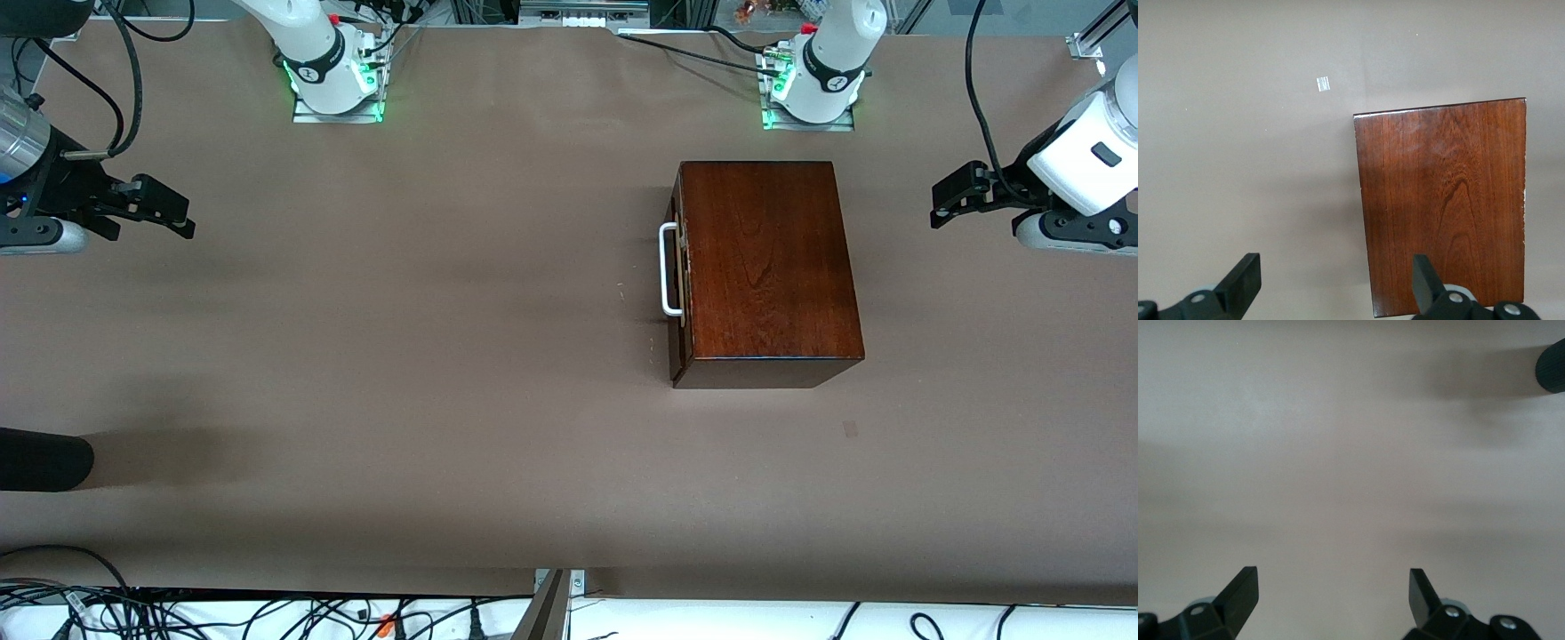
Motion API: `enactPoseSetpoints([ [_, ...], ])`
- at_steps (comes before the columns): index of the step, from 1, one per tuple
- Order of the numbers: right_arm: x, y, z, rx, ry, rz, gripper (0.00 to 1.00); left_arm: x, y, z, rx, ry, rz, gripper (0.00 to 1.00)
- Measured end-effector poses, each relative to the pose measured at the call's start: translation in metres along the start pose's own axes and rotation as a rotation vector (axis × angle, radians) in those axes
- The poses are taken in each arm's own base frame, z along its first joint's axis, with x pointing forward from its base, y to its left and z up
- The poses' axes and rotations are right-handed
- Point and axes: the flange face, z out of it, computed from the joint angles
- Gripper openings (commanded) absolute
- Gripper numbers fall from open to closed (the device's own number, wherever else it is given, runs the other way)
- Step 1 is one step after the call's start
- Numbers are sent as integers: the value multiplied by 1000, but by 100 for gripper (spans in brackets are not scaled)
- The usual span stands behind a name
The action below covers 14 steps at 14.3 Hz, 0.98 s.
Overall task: Open drawer, take yellow block, close drawer
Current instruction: 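Move the left gripper toward the white drawer handle of the box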
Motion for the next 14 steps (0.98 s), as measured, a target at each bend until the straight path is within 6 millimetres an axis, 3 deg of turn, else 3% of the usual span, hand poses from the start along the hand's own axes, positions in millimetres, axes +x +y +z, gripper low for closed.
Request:
enactPoseSetpoints([
  [10, 0, 0, 0, 0, 0, 0, 100, -1, 5, -1, -17, 2, 5, 100],
  [12, 0, 0, 0, 0, 0, 1, 100, -2, 24, -2, -33, 3, 9, 100],
  [14, 0, 1, 0, 0, 0, 1, 100, -6, 62, -3, -35, 1, -17, 100],
])
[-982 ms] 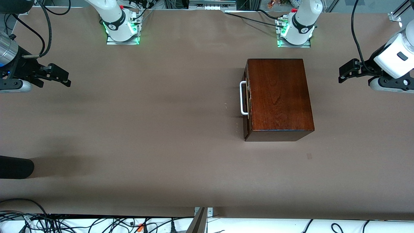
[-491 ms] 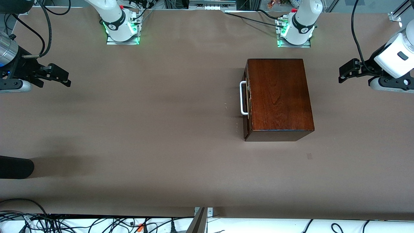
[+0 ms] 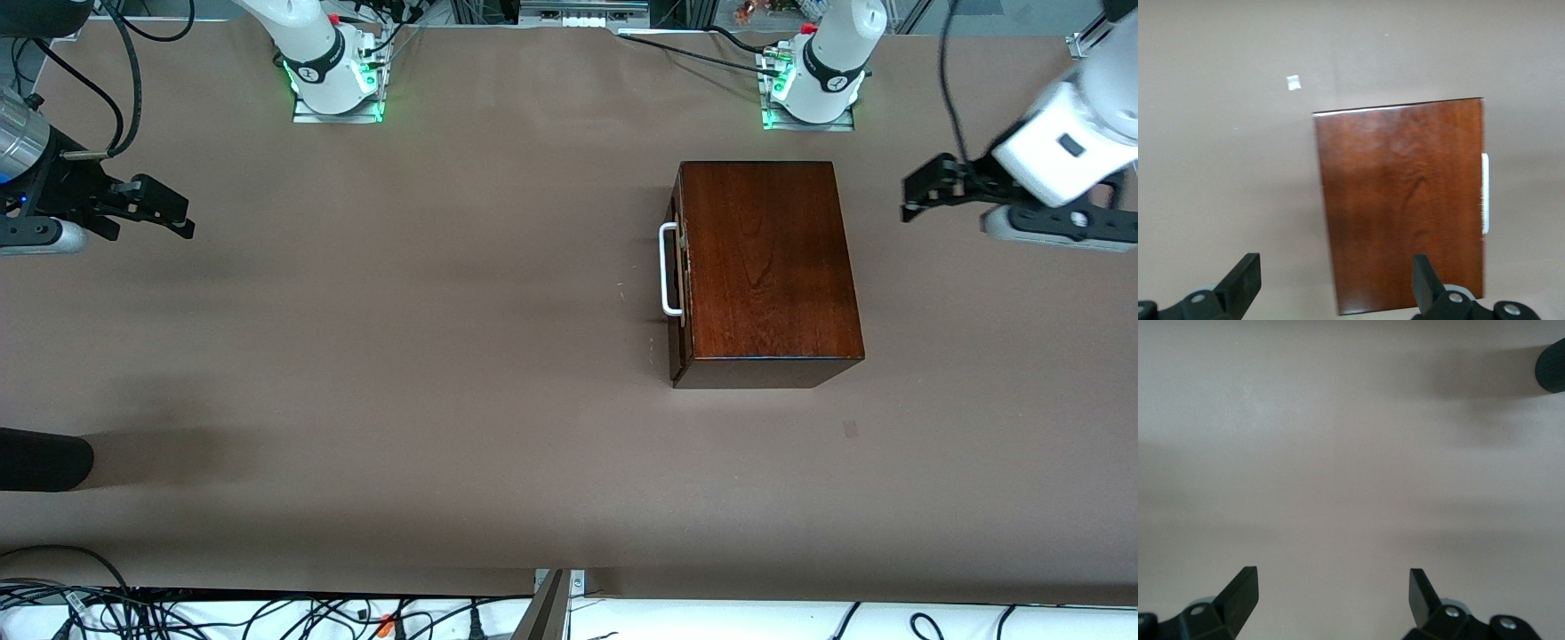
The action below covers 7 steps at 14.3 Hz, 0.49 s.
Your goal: Open drawer, take yellow block, close drawer
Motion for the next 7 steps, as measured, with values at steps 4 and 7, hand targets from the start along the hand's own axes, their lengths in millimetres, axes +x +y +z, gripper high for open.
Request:
enactPoseSetpoints([
  [4, 0, 0, 0, 0, 0, 0, 100, -25, 103, 6, 0, -11, -68, 100],
  [7, 0, 0, 0, 0, 0, 0, 100, -39, 172, 21, -11, -2, -118, 100],
])
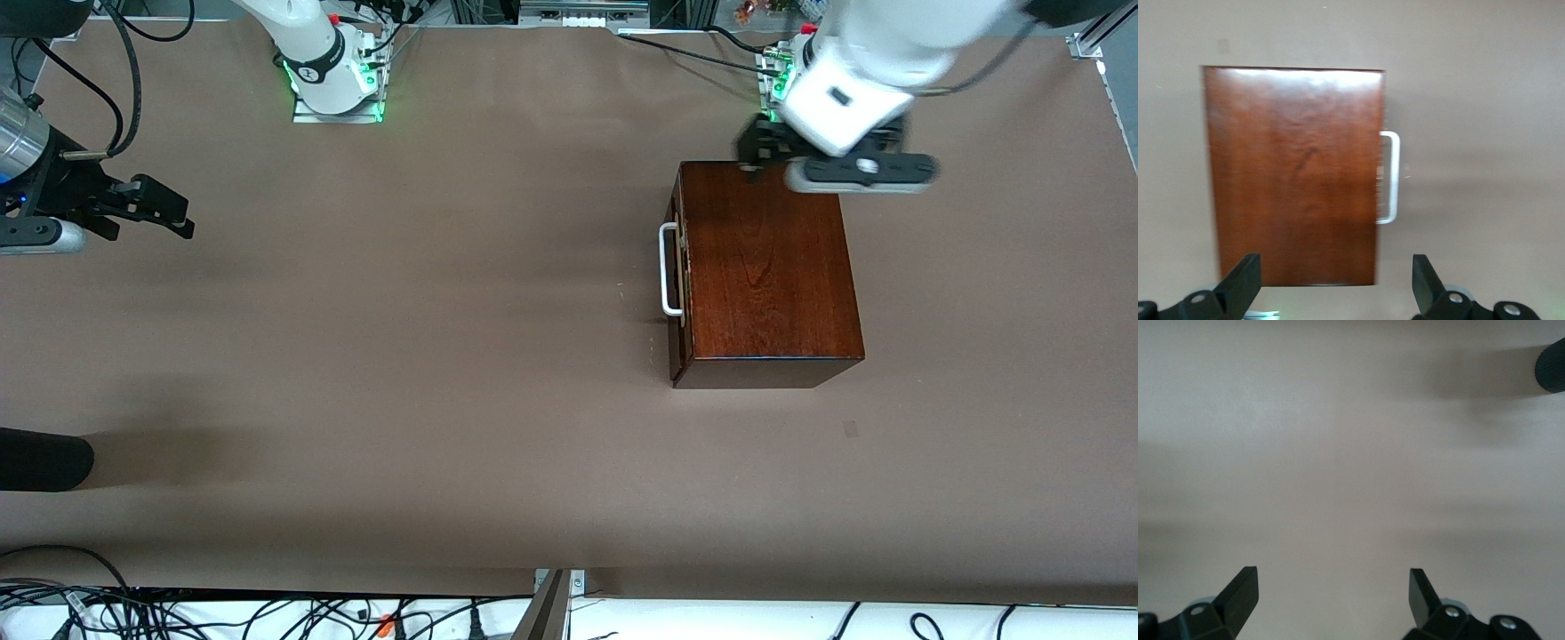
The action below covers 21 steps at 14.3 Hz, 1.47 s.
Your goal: Open drawer, take yellow block, close drawer
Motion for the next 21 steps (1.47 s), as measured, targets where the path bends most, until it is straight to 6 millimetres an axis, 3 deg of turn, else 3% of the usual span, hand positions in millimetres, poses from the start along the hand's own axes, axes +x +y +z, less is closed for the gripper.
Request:
enactPoseSetpoints([
  [2, 0, 0, 0, 0, 0, 0, 100, -14, 48, 26, 38, 19, -39, 100],
  [6, 0, 0, 0, 0, 0, 1, 100, -56, 157, 119, 160, 56, -59, 100],
  [8, 0, 0, 0, 0, 0, 1, 100, -59, 181, 162, 213, 74, -30, 100],
  [10, 0, 1, 0, 0, 0, 1, 100, -47, 183, 188, 246, 85, -6, 100],
  [15, 0, 2, 0, 0, 0, 3, 100, -30, 176, 225, 293, 41, 96, 100],
  [21, 0, 2, 0, 0, 0, 3, 100, -10, 148, 278, 336, 21, 104, 100],
])
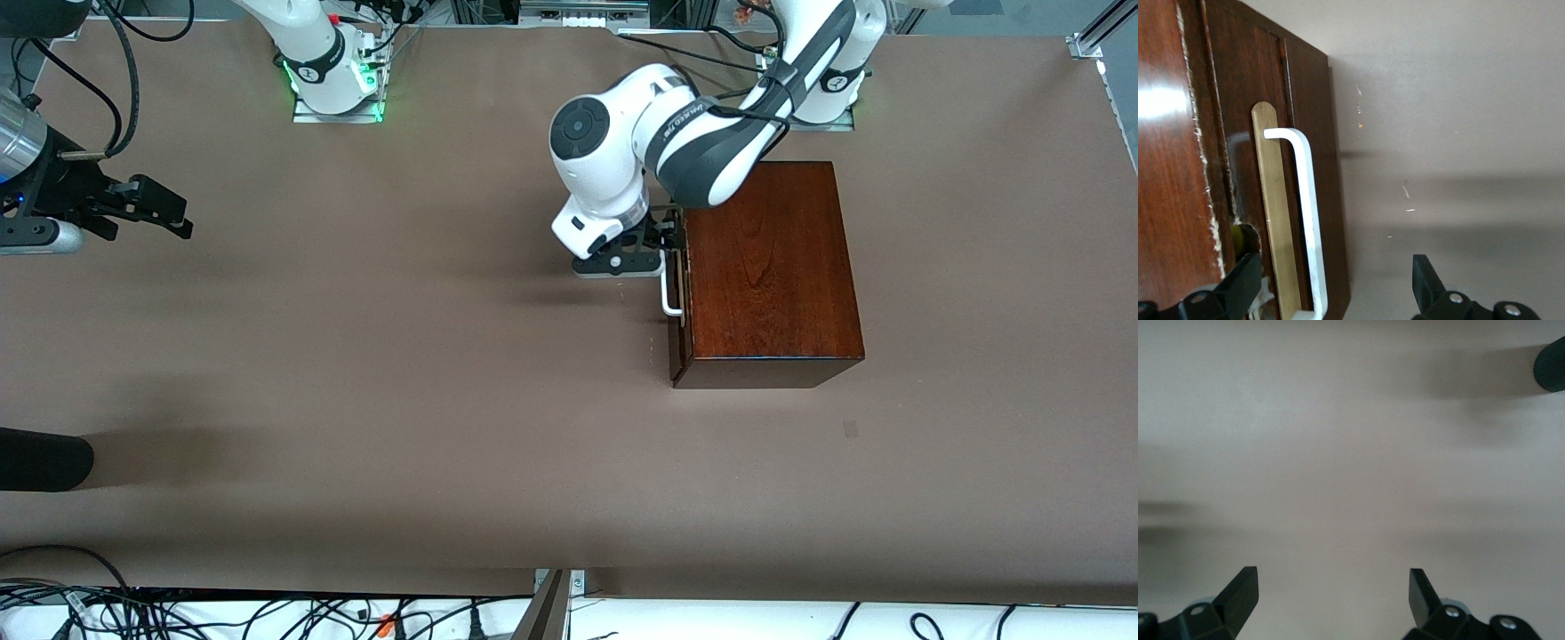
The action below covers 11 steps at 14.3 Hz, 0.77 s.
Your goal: Open drawer, take yellow block, close drawer
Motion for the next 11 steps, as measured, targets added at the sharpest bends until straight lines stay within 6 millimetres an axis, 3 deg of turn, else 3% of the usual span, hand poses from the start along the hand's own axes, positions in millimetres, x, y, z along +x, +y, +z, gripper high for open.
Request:
enactPoseSetpoints([
  [5, 0, 0, 0, 0, 0, 0, 100, -5, 2, 29, 18, 14, 25, 100],
  [11, 0, 0, 0, 0, 0, 0, 100, -7, 4, 38, 20, 8, 23, 100],
])
